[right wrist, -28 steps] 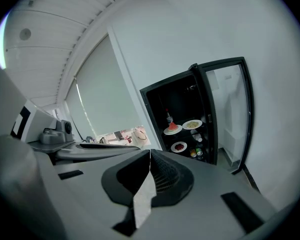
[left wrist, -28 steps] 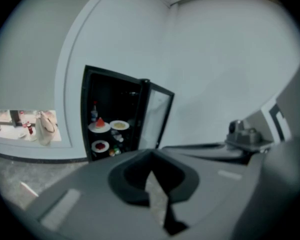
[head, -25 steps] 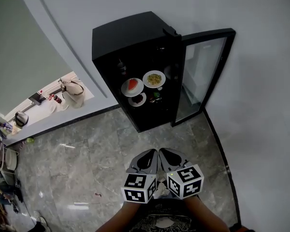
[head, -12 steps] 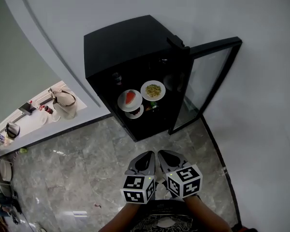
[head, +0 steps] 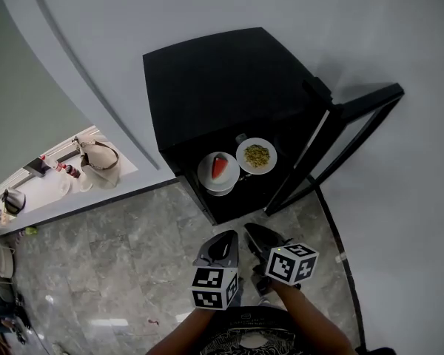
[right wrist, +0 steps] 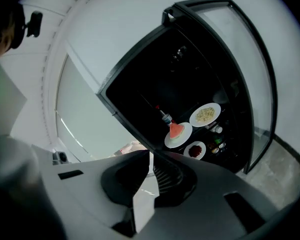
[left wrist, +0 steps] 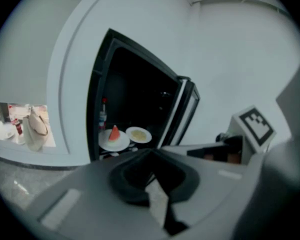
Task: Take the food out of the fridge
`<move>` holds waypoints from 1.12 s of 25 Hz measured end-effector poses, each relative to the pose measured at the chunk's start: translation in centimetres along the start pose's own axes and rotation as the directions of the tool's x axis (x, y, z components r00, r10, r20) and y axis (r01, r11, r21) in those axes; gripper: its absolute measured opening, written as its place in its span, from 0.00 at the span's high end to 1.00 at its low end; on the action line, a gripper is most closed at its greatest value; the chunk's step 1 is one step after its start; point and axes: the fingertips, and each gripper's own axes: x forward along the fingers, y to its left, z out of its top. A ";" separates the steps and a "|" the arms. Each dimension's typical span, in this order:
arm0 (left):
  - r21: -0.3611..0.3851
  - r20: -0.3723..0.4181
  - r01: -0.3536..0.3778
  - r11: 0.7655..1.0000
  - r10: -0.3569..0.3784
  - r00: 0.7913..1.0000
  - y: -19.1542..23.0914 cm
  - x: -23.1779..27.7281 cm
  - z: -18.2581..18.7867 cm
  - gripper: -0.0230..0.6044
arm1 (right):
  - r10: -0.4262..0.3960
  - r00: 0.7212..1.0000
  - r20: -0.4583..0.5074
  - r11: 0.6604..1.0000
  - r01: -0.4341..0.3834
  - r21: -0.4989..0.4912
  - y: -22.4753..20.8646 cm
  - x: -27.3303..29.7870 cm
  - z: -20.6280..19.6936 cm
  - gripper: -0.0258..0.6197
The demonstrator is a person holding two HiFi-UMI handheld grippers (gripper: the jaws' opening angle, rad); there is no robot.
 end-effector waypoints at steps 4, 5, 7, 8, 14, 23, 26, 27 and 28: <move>0.019 0.023 -0.001 1.000 0.001 1.000 2.6 0.7 1.2 0.99 | 0.025 0.999 0.031 0.988 -0.029 0.154 -1.4 4.1 0.6 0.96; 0.016 0.027 0.004 1.000 -0.004 1.000 3.2 0.9 1.5 0.99 | 0.041 0.998 0.050 0.977 -0.050 0.208 -1.7 5.1 0.9 0.96; 0.007 0.031 0.011 1.000 -0.011 0.999 4.5 1.2 1.9 0.99 | 0.070 0.993 0.091 0.945 -0.095 0.314 -2.6 7.2 1.3 0.96; 0.001 0.031 0.011 1.000 -0.011 0.999 5.0 1.4 2.1 0.99 | 0.073 0.992 0.105 0.928 -0.106 0.356 -3.2 8.2 1.3 0.96; -0.001 0.021 0.018 1.000 -0.018 1.000 7.2 3.0 2.4 0.99 | 0.055 0.991 0.122 0.856 -0.109 0.505 -7.5 12.6 0.9 0.82; -0.004 -0.036 -0.046 0.999 0.046 0.998 9.3 4.3 1.0 0.99 | 0.041 0.996 0.081 0.771 -0.083 0.632 -11.8 17.6 -0.9 0.80; -0.010 -0.046 -0.065 0.998 0.064 0.997 9.6 4.4 0.8 0.99 | 0.069 0.994 0.086 0.745 -0.108 0.659 -11.9 18.7 -0.6 0.80; -0.013 -0.048 -0.071 0.997 0.070 0.996 9.7 4.4 0.7 0.99 | 0.082 0.993 0.088 0.737 -0.120 0.665 -11.8 19.0 -0.5 0.80; -0.016 -0.049 -0.076 0.997 0.075 0.996 9.8 4.5 0.7 0.99 | 0.095 0.992 0.089 0.729 -0.130 0.672 -11.6 19.3 -0.3 0.81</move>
